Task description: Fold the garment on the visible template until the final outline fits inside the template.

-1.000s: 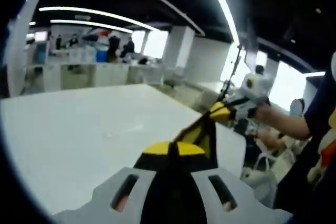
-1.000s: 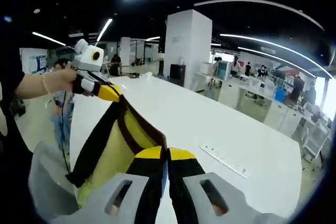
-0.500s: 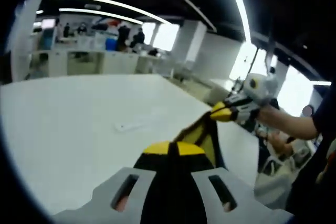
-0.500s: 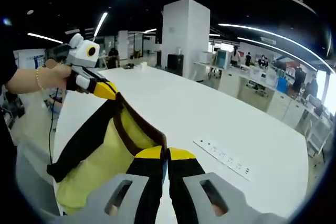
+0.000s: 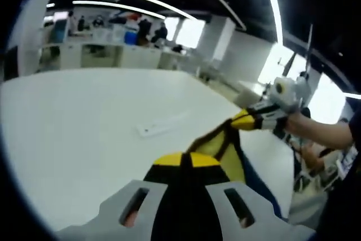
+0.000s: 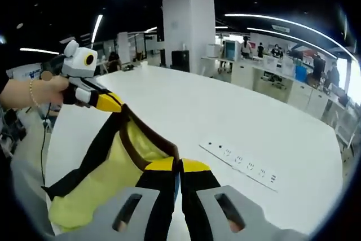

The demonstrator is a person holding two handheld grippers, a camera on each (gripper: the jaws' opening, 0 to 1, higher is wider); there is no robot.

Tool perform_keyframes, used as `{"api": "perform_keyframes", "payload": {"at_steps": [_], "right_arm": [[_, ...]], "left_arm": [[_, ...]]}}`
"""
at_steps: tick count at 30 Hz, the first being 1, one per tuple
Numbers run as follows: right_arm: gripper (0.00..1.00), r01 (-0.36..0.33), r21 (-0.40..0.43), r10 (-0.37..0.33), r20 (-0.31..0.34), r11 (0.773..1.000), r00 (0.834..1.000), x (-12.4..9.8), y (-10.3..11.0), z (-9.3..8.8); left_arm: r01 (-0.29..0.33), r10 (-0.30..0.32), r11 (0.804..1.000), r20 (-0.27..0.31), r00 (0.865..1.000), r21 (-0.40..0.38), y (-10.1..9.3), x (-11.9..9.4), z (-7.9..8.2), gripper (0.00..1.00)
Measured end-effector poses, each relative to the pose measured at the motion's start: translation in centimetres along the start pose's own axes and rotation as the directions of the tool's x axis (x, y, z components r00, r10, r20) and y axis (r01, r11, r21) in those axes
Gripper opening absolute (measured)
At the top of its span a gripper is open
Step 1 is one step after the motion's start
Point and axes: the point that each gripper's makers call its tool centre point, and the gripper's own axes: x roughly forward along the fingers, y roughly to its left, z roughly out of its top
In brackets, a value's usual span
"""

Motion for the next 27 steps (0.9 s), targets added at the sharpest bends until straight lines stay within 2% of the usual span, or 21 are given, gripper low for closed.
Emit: {"api": "perform_keyframes", "payload": {"at_steps": [14, 20, 27], "right_arm": [[0.03, -0.011, -0.012, 0.01, -0.12, 1.0, 0.993, 5.5, -3.8, -3.8], [0.03, -0.023, -0.021, 0.019, -0.163, 1.0, 0.987, 7.1, -4.2, -5.2], [0.03, -0.021, -0.008, 0.019, -0.183, 1.0, 0.983, 8.8, -4.7, -6.7]], "left_arm": [[-0.075, 0.08, 0.995, -0.089, 0.993, 0.062, 3.9, 5.5, -2.3, 0.0], [-0.093, 0.102, 0.993, -0.128, 0.987, 0.07, 5.3, 6.7, -3.8, 0.0], [-0.112, 0.126, 0.99, -0.165, 0.978, 0.091, 6.7, 7.7, -5.0, 0.0]]}}
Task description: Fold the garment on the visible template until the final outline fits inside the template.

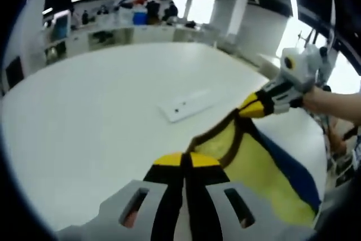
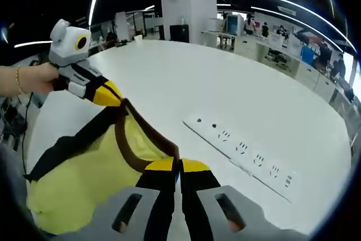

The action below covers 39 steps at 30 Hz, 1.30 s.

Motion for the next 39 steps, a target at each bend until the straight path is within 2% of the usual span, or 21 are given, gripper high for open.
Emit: {"api": "perform_keyframes", "payload": {"at_steps": [7, 16, 23, 29, 35, 39], "right_arm": [[0.03, 0.014, 0.017, -0.014, -0.018, 1.0, 1.0, 1.7, -1.0, -1.5], [0.03, 0.014, 0.01, -0.013, -0.019, 1.0, 1.0, 2.1, -1.0, -1.4], [0.03, 0.022, -0.006, -0.022, -0.04, 1.0, 0.999, 2.8, -1.7, -2.0], [0.03, 0.032, -0.015, -0.033, -0.039, 0.999, 0.999, 3.0, -2.1, -2.1], [0.03, 0.031, -0.065, -0.034, -0.058, 0.997, 0.998, 3.4, -2.2, -2.5], [0.03, 0.034, -0.069, -0.038, -0.064, 0.997, 0.997, 3.5, -2.4, -2.7]], "left_arm": [[-0.009, 0.009, 1.0, -0.027, 1.0, 0.002, 0.6, 1.5, -1.0, 0.0], [-0.023, 0.024, 1.0, -0.059, 0.998, 0.017, 1.7, 2.6, -2.1, 0.0], [-0.024, 0.028, 0.998, -0.079, 0.996, 0.051, 2.0, 3.6, -2.1, 0.0], [-0.024, 0.028, 0.998, -0.085, 0.996, 0.052, 2.4, 4.0, -2.1, 0.0], [-0.031, 0.038, 0.997, -0.095, 0.995, 0.074, 2.5, 4.4, -2.4, 0.0], [-0.033, 0.042, 0.996, -0.099, 0.994, 0.081, 2.6, 4.6, -2.5, 0.0]]}}
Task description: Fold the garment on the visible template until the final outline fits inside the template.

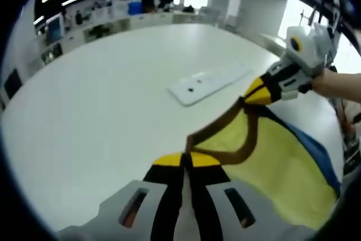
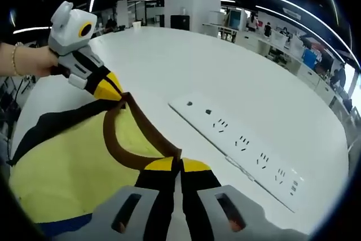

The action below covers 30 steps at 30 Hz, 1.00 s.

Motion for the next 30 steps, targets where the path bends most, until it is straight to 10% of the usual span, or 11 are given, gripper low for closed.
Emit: {"api": "perform_keyframes", "payload": {"at_steps": [30], "right_arm": [[0.05, 0.061, -0.098, -0.063, -0.017, 0.993, 0.998, -1.8, -1.8, 2.2]], "left_arm": [[-0.053, 0.053, 0.997, -0.009, 0.999, 0.052, 0.9, -0.9, 1.4, 0.0]]}}
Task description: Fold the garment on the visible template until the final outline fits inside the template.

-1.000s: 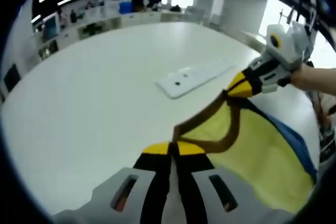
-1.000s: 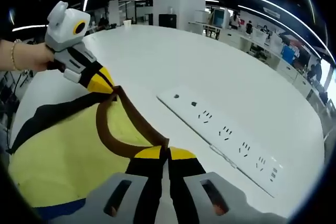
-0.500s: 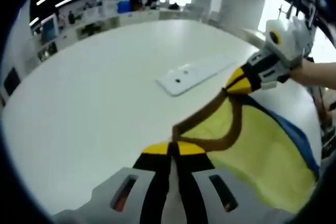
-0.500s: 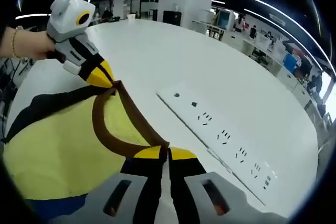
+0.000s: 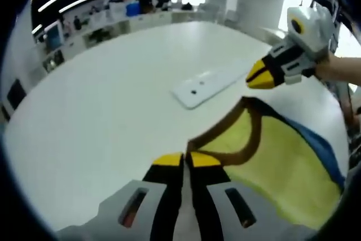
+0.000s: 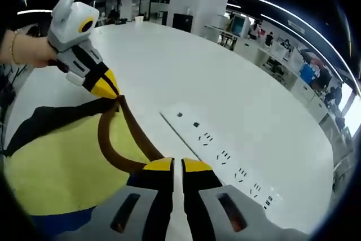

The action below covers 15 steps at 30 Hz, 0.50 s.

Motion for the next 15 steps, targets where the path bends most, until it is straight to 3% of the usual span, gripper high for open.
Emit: {"api": "perform_keyframes", "payload": {"at_steps": [8, 15], "right_arm": [[0.06, 0.023, 0.005, -0.023, 0.009, 1.0, 1.0, -2.5, -0.4, 0.9], [0.07, 0.028, 0.011, -0.029, 0.044, 1.0, 0.999, -5.0, 0.6, 2.4]], "left_arm": [[-0.016, 0.016, 1.0, 0.041, 0.999, 0.002, 0.1, -2.2, 1.8, 0.0], [-0.004, 0.005, 1.0, 0.082, 0.997, -0.007, -1.1, -4.8, 2.7, 0.02]]}}
